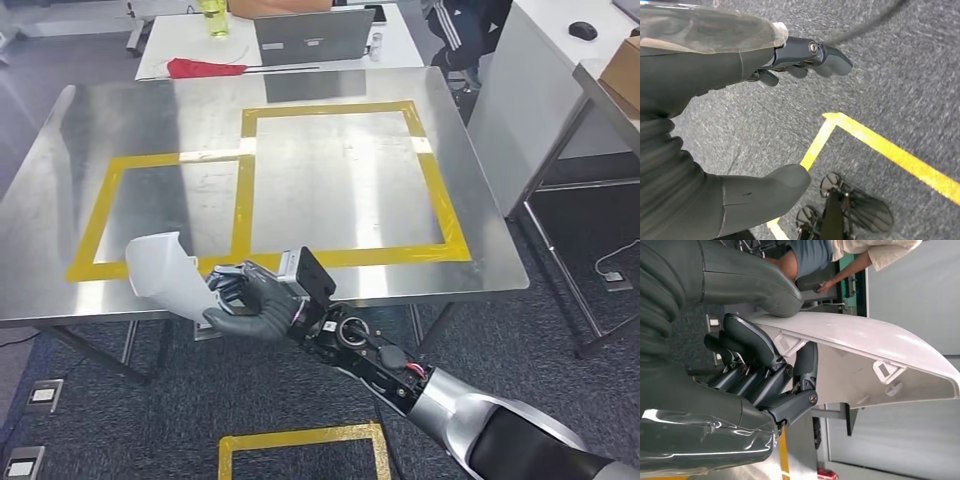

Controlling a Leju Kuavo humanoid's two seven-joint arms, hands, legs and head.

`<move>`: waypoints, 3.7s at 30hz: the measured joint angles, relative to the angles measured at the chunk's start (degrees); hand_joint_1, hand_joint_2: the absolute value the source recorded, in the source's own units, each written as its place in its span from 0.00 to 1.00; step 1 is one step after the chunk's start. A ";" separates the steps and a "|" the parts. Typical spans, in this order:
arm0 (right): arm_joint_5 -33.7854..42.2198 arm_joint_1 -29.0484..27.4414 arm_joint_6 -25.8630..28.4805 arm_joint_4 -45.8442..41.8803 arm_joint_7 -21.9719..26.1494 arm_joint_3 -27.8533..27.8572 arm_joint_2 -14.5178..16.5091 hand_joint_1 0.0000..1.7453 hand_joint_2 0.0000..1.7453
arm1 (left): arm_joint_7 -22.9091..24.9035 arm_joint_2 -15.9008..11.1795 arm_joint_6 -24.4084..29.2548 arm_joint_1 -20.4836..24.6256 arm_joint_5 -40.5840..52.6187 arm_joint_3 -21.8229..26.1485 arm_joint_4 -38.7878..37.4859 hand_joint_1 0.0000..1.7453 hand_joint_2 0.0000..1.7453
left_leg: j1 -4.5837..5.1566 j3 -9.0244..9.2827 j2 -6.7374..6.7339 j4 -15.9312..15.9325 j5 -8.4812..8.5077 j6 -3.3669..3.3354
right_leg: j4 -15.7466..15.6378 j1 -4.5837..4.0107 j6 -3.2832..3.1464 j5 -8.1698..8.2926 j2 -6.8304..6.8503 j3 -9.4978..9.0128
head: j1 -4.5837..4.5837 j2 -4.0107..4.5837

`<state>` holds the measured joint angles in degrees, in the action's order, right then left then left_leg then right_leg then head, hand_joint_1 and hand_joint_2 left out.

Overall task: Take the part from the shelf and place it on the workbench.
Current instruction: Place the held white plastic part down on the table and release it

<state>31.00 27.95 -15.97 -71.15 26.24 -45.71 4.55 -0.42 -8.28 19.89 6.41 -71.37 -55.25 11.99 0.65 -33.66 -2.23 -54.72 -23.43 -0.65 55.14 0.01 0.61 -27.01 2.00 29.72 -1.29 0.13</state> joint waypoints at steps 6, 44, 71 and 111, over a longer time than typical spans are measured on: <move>-0.18 0.01 0.05 -0.39 -0.04 0.02 -0.03 1.00 1.00 | 0.00 0.07 -0.02 -0.05 0.02 -0.02 -0.01 0.00 1.00 | -0.66 0.65 2.45 1.09 0.26 -0.83 | 10.48 0.16 1.27 -6.22 -1.54 4.45 | -0.81 0.00; -6.59 4.44 10.71 -1.25 -4.40 2.33 -4.08 1.00 1.00 | 0.00 0.45 -0.31 -0.27 -0.81 0.00 0.05 0.00 1.00 | -0.36 0.31 6.90 0.17 0.14 -0.67 | 2.09 0.40 0.16 1.00 -4.47 2.34 | -1.84 0.00; -16.32 2.30 23.58 -5.11 -14.61 12.74 -21.17 1.00 1.00 | -0.70 0.22 -1.07 -0.40 -1.84 0.07 0.05 0.00 1.00 | -0.69 0.61 5.27 0.60 -0.03 -1.23 | 15.08 0.94 1.81 -5.31 -2.00 7.89 | -2.24 0.00; -24.88 -9.65 31.80 -4.33 -24.71 36.15 -36.81 1.00 1.00 | -1.51 0.42 -2.38 -0.62 -2.20 0.09 0.03 0.00 1.00 | -0.41 -1.51 6.14 -3.30 -2.13 0.78 | -0.73 1.57 0.95 0.90 -3.51 0.43 | -1.25 0.00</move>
<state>6.11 18.30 15.83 -75.48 1.54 -9.56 -32.26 -1.93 -7.86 17.51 5.79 -73.58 -55.17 12.02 0.24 -35.17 3.91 -58.03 -25.56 0.13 54.41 1.59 1.56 -26.11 -1.51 30.16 -2.54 0.13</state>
